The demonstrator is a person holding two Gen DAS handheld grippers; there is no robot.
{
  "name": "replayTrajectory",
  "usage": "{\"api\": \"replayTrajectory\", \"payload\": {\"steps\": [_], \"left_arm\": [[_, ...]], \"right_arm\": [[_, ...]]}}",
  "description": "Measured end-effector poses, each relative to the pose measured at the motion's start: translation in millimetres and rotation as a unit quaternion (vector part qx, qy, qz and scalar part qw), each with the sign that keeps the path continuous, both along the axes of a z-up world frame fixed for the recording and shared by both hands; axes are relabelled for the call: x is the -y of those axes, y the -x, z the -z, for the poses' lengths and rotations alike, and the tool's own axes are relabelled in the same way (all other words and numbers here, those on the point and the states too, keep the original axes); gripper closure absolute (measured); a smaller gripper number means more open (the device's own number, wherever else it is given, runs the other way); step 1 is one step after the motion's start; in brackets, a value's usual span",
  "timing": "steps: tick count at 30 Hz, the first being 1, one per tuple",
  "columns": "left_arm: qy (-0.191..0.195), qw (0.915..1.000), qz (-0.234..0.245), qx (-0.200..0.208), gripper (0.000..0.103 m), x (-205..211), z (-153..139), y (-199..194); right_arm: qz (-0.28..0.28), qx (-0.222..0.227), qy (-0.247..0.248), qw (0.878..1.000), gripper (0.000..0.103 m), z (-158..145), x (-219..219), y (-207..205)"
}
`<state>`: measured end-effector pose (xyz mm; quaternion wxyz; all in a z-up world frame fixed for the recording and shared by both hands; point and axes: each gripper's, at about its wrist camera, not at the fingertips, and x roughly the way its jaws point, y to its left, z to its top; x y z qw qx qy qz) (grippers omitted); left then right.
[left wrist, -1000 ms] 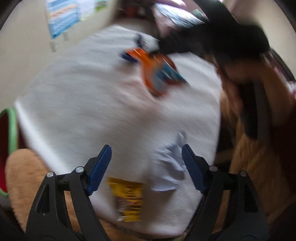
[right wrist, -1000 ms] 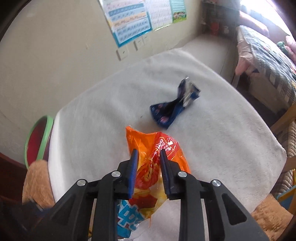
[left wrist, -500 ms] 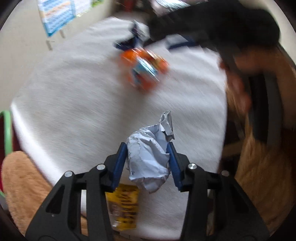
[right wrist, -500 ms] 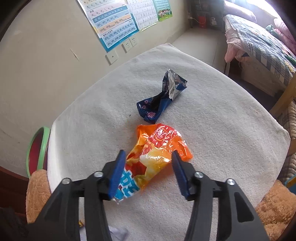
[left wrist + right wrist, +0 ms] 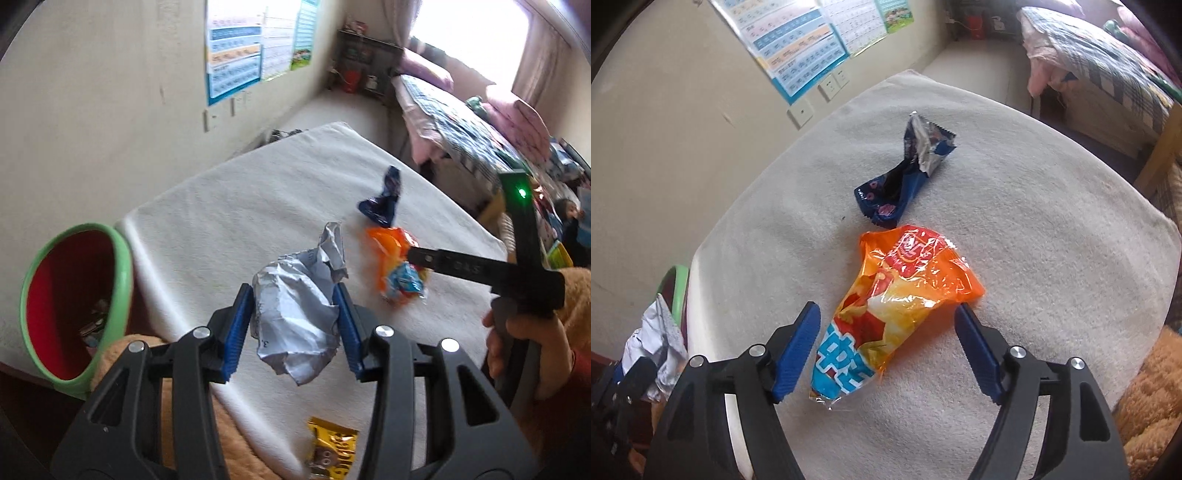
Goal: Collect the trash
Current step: 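Grasp the crumpled white paper with the left tool while the right tool grasps the orange chip bag, then lift the white paper and chip bag and carry both toward the red bucket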
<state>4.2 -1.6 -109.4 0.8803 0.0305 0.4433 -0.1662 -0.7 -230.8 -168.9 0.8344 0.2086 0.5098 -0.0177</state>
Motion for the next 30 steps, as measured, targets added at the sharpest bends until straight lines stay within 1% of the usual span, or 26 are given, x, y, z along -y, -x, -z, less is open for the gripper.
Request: {"api": "replayTrajectory", "payload": {"steps": [3, 6, 8, 10, 11, 12, 16, 20, 23, 26, 30], "left_arm": [[-0.001, 0.9999, -0.011, -0.004, 0.060, -6.5, 3.1, -1.9], [0.001, 0.9998, -0.020, -0.007, 0.060, -12.7, 4.0, -3.8], [0.001, 0.9997, -0.023, -0.006, 0.060, -16.7, 3.4, -3.0], [0.001, 0.9996, -0.027, -0.005, 0.060, -18.5, 3.1, -4.0], [0.002, 0.9996, -0.029, -0.005, 0.060, -20.5, 2.5, -4.3], [0.002, 0.9995, -0.031, -0.004, 0.060, -21.1, 2.1, -4.2], [0.005, 0.9992, -0.039, 0.002, 0.060, -26.7, -2.3, -2.8], [0.010, 0.9986, -0.050, 0.014, 0.060, -36.1, -11.9, -2.3], [0.011, 0.9979, -0.059, 0.024, 0.060, -44.8, -18.3, -3.8], [0.009, 0.9962, -0.081, 0.032, 0.060, -55.0, -25.3, -7.6], [0.012, 0.9945, -0.097, 0.036, 0.060, -66.9, -29.5, -11.8]], "right_arm": [[0.009, -0.019, -0.021, 1.000, 0.028, 10.4, 3.0, -1.9], [0.021, -0.024, -0.061, 0.998, 0.027, 18.3, 7.5, -2.2], [0.018, -0.025, -0.071, 0.997, 0.027, 19.7, 7.5, -2.9], [0.009, -0.018, -0.084, 0.996, 0.040, 18.3, 6.2, -2.7], [0.001, -0.014, -0.092, 0.996, 0.053, 16.7, 4.2, -2.7], [-0.005, -0.011, -0.092, 0.996, 0.057, 14.4, 1.5, -2.5], [-0.028, 0.002, -0.052, 0.998, 0.060, 5.0, -11.1, 0.2], [-0.041, 0.024, -0.044, 0.998, 0.061, -10.0, -18.0, 6.7], [-0.051, 0.041, -0.024, 0.998, 0.061, -24.0, -25.1, 13.4], [-0.062, 0.063, -0.010, 0.996, 0.060, -39.7, -36.4, 17.0], [-0.082, 0.086, 0.005, 0.993, 0.060, -59.6, -54.0, 18.9]]}}
